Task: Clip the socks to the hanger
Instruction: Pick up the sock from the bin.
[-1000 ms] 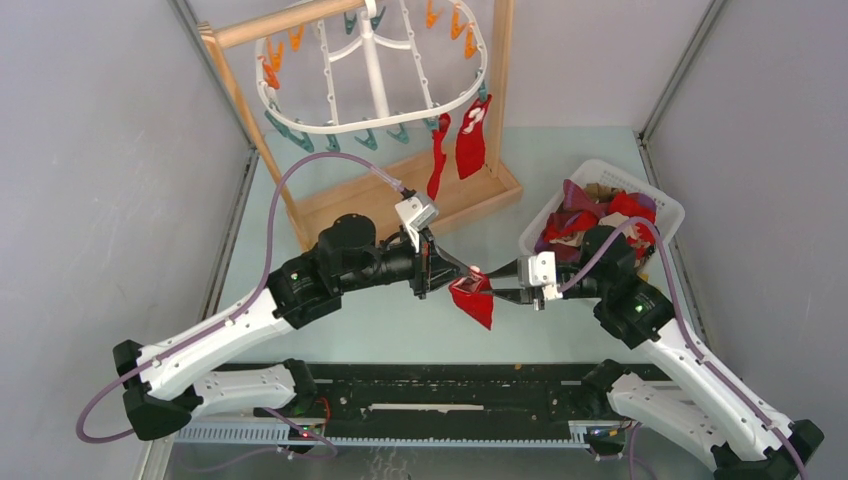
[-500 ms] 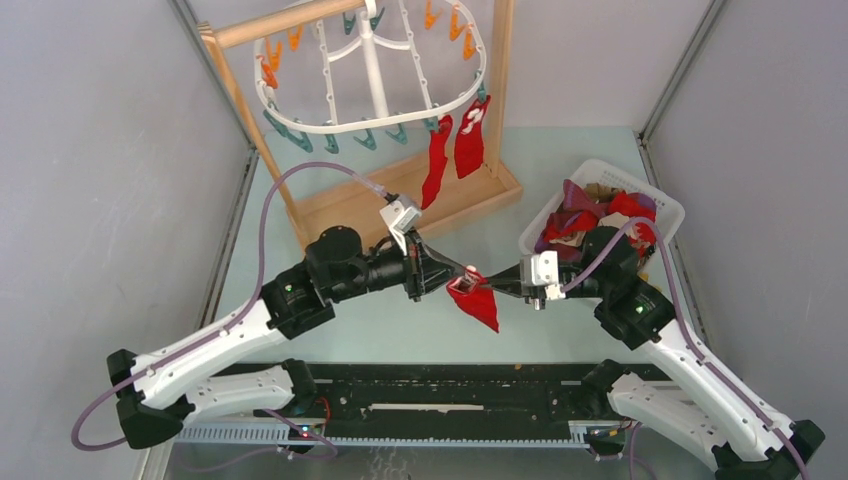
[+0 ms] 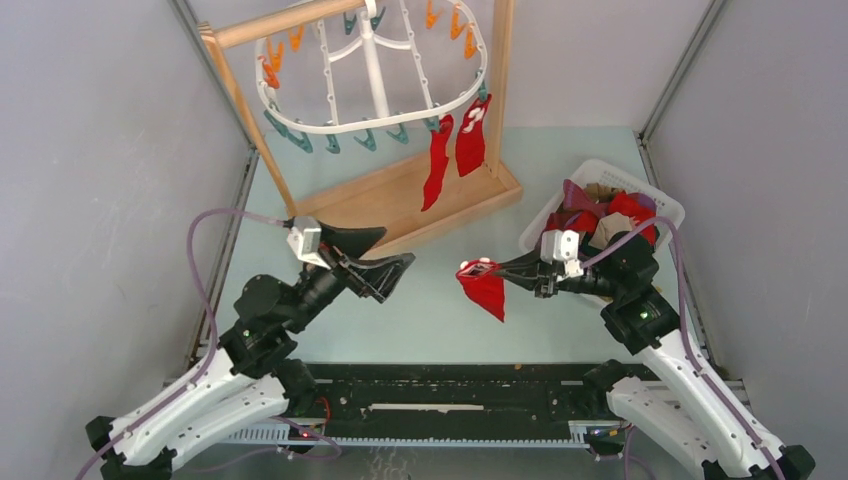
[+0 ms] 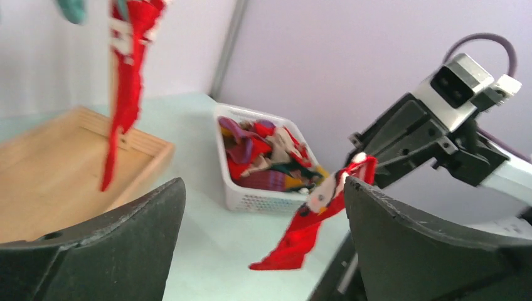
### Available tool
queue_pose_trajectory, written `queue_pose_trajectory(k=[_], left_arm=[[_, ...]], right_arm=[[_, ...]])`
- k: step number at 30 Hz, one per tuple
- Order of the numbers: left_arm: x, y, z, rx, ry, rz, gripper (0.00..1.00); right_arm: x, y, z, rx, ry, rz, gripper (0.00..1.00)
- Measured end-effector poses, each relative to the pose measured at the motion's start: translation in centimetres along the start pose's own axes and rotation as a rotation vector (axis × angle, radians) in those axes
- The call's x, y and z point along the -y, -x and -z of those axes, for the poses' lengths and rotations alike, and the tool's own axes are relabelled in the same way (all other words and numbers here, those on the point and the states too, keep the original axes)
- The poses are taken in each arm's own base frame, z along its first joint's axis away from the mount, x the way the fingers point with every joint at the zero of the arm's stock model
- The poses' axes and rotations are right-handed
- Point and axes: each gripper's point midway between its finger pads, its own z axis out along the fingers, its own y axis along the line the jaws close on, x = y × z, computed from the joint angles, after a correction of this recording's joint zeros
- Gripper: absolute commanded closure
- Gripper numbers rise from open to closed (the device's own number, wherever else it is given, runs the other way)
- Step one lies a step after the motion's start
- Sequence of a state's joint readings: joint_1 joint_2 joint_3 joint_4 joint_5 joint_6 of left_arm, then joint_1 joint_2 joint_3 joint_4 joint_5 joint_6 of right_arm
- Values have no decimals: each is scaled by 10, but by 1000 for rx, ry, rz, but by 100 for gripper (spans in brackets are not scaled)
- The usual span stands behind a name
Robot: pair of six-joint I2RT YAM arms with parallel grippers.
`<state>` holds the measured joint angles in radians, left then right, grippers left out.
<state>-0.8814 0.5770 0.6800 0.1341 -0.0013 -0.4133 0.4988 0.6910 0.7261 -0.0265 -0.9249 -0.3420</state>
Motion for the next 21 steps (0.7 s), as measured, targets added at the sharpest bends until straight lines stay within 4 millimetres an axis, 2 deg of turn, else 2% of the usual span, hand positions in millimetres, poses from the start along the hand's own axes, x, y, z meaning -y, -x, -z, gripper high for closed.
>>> queue_pose_trajectory(k=[4,7,11,15,21], left_arm=[[-27,13,9,122,78,-70,0],[-48,31,8,209,141,-106,0],[-59,54,-2,294,140,-142,0],[-61,56,-19,323,101,-168,0],[-78,45,-36,333,127,-177,1]], right_arm=[[6,1,4,8,-36,-31,100],[6,3,4,19,-41,-35,100],[6,1,4,27,-47,-37,100],[12,-2,1,23,-70,-39,100],[19,-4,-6,23,-97,-37,100]])
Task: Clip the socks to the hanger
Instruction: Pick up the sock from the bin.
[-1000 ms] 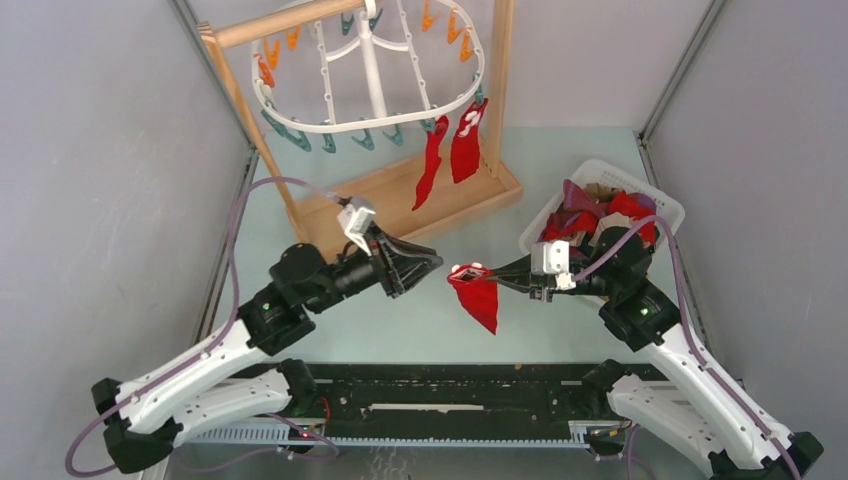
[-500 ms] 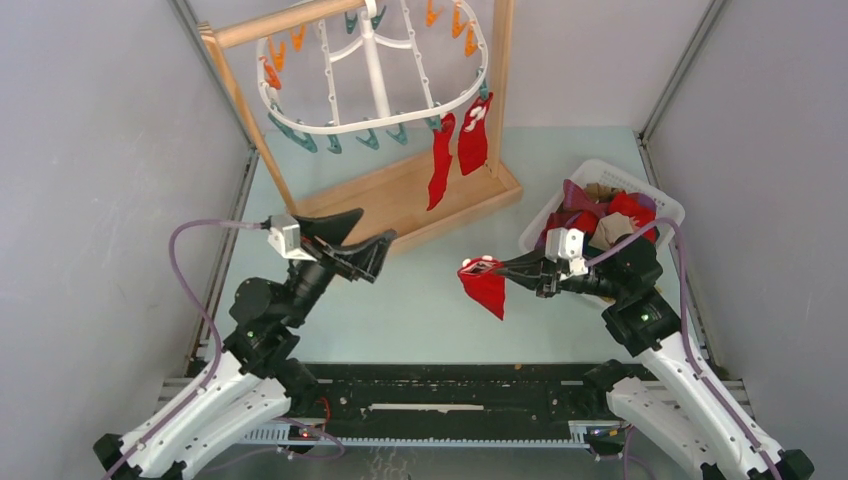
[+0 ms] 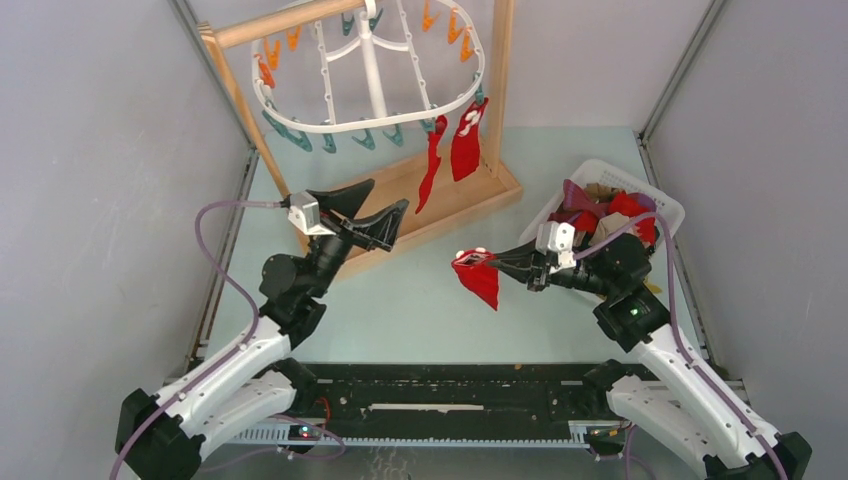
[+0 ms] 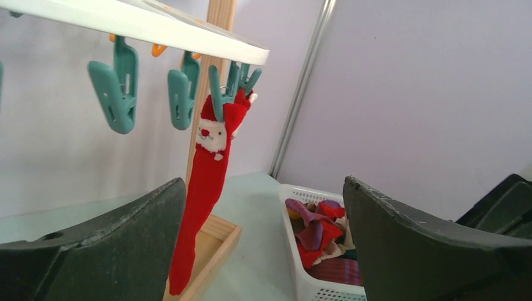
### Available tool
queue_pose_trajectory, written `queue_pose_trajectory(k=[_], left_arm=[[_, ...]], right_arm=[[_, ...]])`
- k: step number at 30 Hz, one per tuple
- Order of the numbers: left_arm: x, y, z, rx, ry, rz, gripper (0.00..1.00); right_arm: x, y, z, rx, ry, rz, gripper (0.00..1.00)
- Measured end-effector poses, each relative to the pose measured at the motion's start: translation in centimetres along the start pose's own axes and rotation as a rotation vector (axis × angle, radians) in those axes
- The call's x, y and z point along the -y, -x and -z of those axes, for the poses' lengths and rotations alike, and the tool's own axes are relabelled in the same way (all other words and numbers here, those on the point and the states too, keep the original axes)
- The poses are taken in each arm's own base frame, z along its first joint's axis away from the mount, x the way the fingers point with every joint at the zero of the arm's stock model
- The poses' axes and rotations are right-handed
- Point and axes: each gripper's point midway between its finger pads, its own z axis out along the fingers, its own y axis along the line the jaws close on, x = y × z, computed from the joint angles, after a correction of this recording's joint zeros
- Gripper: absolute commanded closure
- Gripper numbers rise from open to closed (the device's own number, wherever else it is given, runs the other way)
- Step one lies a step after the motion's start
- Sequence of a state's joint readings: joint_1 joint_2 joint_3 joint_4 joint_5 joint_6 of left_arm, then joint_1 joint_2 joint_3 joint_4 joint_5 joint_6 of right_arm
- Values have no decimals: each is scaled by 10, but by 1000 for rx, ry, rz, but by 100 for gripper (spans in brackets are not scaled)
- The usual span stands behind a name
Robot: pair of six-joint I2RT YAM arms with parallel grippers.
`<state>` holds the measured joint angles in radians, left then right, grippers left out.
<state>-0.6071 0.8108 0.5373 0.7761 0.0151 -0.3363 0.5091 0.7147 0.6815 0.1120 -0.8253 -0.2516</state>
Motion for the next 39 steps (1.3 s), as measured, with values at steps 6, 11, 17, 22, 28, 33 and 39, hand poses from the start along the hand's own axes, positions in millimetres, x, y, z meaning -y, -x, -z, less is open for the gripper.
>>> queue_pose_trajectory(k=[6,11,17,22,28,33,39], left_arm=[[28,-12,13,-32,-175,-5,0],[50,-43,56,-95,-340,26,1],[64,-55,73,-126,-426,31,1],[68,-57,74,-126,-446,5,0],[66,-69,74,-174,-460,-34,0],[66,-70,72,-182,-459,-38,0],[68,-67,72,-169,-465,-39,0]], right_arm=[[3,-6,-6,-12,-2,-13,100],[7,-6,-11,0,-7,-2,100],[13,-8,-18,-8,-4,-26,100],[20,2,-19,0,-14,-19,100],[22,5,-12,0,-20,-18,100],[18,6,-11,3,-2,-23,100],[15,7,-11,7,6,-27,100]])
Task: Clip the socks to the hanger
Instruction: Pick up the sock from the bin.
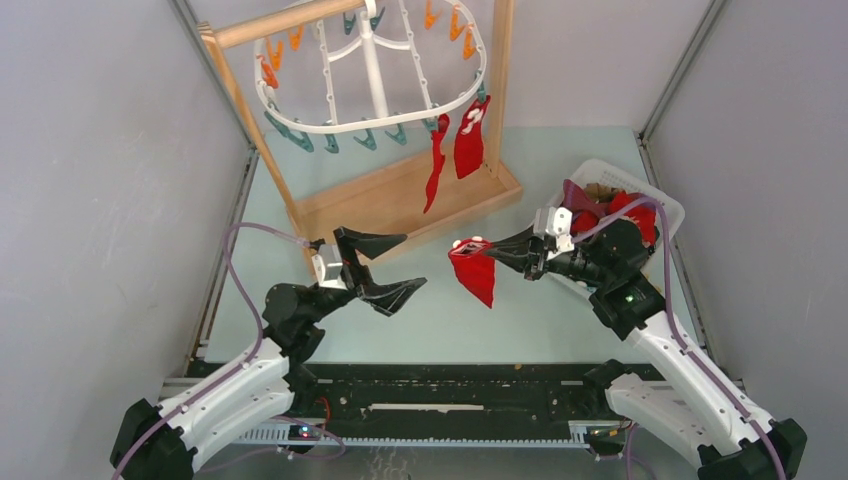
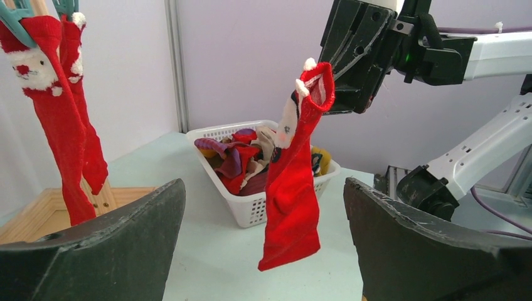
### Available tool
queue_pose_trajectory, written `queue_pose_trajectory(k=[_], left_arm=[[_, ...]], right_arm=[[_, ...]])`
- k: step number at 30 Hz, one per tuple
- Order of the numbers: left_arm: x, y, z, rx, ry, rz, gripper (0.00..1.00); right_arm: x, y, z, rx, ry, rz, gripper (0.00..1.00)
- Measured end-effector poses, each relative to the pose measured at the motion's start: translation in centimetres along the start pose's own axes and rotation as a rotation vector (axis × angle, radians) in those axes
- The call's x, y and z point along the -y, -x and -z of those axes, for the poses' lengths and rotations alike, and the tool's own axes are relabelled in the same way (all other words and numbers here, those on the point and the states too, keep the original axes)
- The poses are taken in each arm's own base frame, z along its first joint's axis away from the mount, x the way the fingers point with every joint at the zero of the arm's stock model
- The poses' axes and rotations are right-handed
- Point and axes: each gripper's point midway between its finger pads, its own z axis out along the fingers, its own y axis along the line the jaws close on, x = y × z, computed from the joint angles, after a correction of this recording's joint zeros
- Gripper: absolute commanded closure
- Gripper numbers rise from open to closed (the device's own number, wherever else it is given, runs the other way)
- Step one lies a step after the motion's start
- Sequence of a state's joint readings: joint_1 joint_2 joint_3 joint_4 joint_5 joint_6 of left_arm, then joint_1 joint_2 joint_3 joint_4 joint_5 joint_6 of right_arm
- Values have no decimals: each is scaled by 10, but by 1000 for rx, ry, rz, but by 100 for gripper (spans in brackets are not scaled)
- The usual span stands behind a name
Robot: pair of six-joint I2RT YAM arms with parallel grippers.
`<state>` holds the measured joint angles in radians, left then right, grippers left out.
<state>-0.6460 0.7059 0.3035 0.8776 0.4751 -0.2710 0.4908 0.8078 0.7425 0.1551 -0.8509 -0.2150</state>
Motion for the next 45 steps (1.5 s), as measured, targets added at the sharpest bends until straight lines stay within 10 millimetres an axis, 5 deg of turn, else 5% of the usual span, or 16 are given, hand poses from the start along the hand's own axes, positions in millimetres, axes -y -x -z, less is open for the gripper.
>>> queue_pose_trajectory(k=[13,26,33,36,42,45], left_arm=[[16,-15,-9,-28,-59,32,1],[25,-3,-52,8,-81,37,27],[27,-17,-59,-16,-82,65,37],[27,-19,-61,-15,-83,70,48],[29,-16,-62,1,-88,90,98],[29,-14,-62,8,-89,87,100]], right_arm=[[-9,9,-3,39,24,19,100],[-12,10,-3,43,31,13,100],[-16,11,-5,53,45,7,100],[-16,13,-5,59,46,8,100],[-16,14,-6,62,45,10,100],[-16,15,-6,64,45,11,91]])
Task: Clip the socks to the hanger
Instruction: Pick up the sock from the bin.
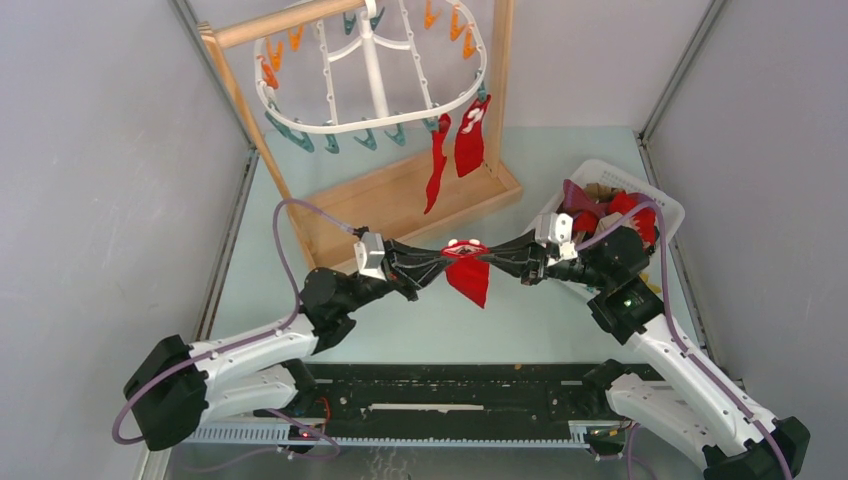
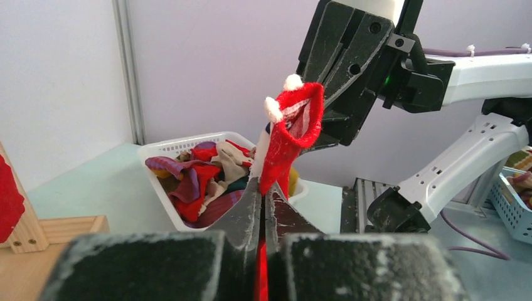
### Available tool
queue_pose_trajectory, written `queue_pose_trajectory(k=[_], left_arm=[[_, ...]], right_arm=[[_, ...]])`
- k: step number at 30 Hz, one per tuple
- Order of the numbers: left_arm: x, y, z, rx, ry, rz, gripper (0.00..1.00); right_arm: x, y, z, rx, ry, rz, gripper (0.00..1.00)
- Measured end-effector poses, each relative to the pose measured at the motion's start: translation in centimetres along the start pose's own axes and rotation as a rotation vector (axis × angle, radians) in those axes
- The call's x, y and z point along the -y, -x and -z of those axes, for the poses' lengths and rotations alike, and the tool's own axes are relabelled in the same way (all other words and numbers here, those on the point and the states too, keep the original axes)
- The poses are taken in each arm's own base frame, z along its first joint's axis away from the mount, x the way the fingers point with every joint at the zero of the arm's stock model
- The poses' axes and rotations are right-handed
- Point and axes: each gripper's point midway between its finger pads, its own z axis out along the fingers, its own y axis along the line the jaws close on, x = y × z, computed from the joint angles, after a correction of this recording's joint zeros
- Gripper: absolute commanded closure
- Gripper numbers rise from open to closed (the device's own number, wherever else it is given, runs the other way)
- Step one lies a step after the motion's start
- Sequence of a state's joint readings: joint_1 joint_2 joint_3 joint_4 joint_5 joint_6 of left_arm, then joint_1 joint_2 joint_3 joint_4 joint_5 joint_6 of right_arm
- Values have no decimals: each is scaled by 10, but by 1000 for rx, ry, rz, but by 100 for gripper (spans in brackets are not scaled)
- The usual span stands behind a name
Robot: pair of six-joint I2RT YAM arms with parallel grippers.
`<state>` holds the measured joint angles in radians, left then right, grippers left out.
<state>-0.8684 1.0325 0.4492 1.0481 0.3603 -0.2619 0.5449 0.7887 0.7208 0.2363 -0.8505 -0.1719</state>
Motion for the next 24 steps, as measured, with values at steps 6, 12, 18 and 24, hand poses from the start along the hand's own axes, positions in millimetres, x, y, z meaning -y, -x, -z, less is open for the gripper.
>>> queue_pose_trajectory(k=[6,12,18,24], left_arm=[[-1,13,6,14,30,-39,100],[-8,39,35,29,137,-165,100],[-31,37,75,-22,316,-259,100],[-53,33,101,-55,462,-315,100]], right_arm=[[0,-1,0,-5,2,20,42],[8,2,-4,-38,15,80,30],[29,28,-23,-21,6,158,26],[46,29,-59,-7,-62,163,24]])
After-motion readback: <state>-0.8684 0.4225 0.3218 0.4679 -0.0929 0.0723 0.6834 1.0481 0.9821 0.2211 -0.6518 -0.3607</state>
